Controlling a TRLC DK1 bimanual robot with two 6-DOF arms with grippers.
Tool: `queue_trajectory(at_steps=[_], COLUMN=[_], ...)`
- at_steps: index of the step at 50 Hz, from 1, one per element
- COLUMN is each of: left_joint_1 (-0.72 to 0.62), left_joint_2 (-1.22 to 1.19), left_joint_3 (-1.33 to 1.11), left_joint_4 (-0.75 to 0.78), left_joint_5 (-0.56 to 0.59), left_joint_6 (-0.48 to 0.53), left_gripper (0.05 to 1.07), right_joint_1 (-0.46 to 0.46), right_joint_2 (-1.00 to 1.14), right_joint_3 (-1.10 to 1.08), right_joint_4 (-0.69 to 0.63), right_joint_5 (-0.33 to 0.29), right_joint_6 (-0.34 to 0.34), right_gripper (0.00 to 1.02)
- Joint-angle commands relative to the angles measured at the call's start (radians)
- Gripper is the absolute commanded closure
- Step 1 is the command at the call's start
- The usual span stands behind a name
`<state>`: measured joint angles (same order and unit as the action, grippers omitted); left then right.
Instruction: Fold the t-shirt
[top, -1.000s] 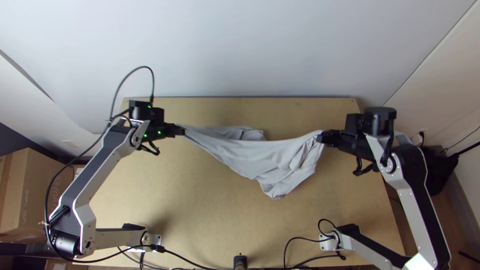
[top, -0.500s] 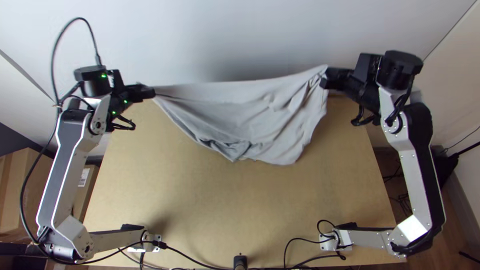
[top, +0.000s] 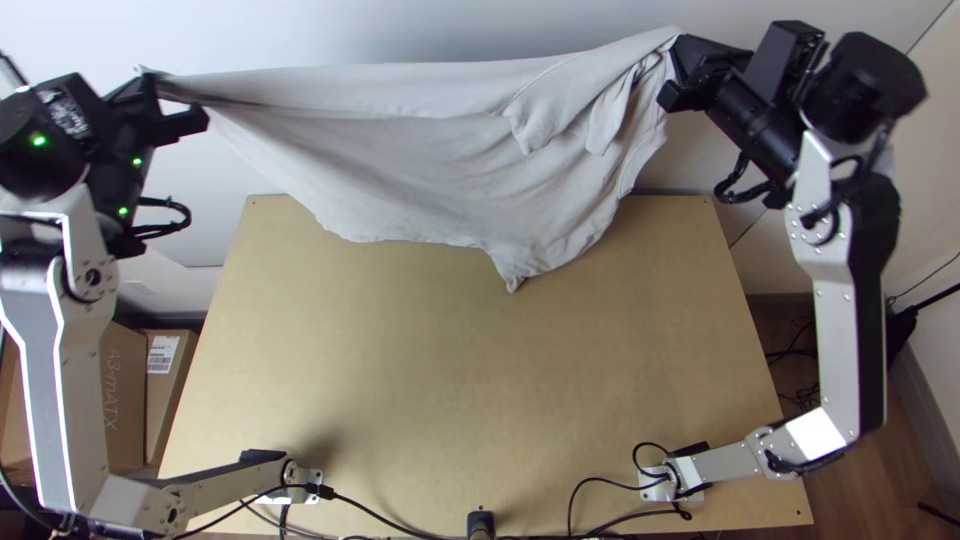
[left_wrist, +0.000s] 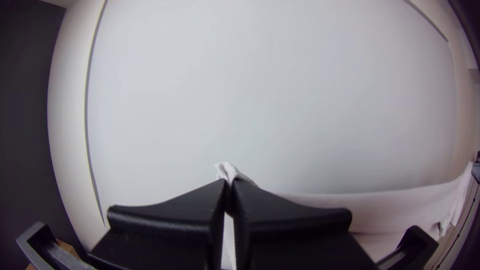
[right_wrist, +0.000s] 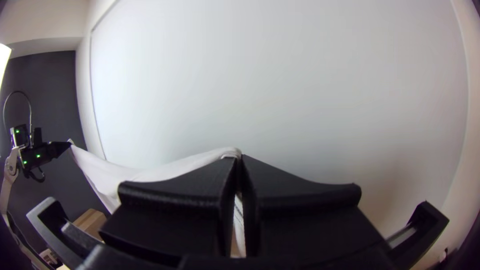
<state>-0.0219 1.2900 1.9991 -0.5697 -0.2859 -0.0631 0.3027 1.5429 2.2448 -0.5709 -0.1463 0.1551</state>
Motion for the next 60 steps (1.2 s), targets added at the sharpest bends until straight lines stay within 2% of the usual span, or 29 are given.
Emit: queue_trajectory(at_steps=[1,13,19,29,36,41,50,54,60], left_joint_1=[0.01,0.004,0.004,0.011,0.005,-0.01,-0.087,-0.105,-0.105], left_joint_2=[-0.115,-0.411,-0.583,-0.741,-0.765,-0.804,-0.86,-0.86,-0.801], left_joint_3=[0.035,-0.057,-0.148,-0.23,-0.303,-0.482,-0.87,-1.034,-1.274], left_joint_4=[0.03,0.024,0.016,-0.048,-0.101,-0.111,-0.062,0.002,0.151], left_joint_5=[-0.025,-0.024,-0.01,0.042,0.045,0.047,0.051,0.068,0.137], left_joint_6=[0.019,-0.015,-0.034,-0.034,-0.063,-0.087,-0.119,-0.122,-0.144], left_gripper=[1.05,1.05,1.05,1.05,1.05,1.05,1.05,1.05,1.05], right_joint_1=[0.046,0.124,0.124,0.122,0.119,0.119,0.124,0.122,0.116], right_joint_2=[-0.152,-0.431,-0.534,-0.616,-0.619,-0.642,-0.727,-0.736,-0.716], right_joint_3=[0.001,-0.1,-0.122,-0.123,-0.169,-0.324,-0.794,-0.979,-1.22], right_joint_4=[0.034,-0.024,-0.086,-0.195,-0.21,-0.192,-0.04,0.026,0.166], right_joint_5=[0.011,0.01,0.008,0.007,0.007,0.008,0.007,0.002,-0.041], right_joint_6=[-0.019,-0.005,0.043,0.061,0.07,0.1,0.143,0.167,0.178], right_gripper=[1.0,1.0,1.0,1.0,1.0,1.0,1.0,1.0,1.0])
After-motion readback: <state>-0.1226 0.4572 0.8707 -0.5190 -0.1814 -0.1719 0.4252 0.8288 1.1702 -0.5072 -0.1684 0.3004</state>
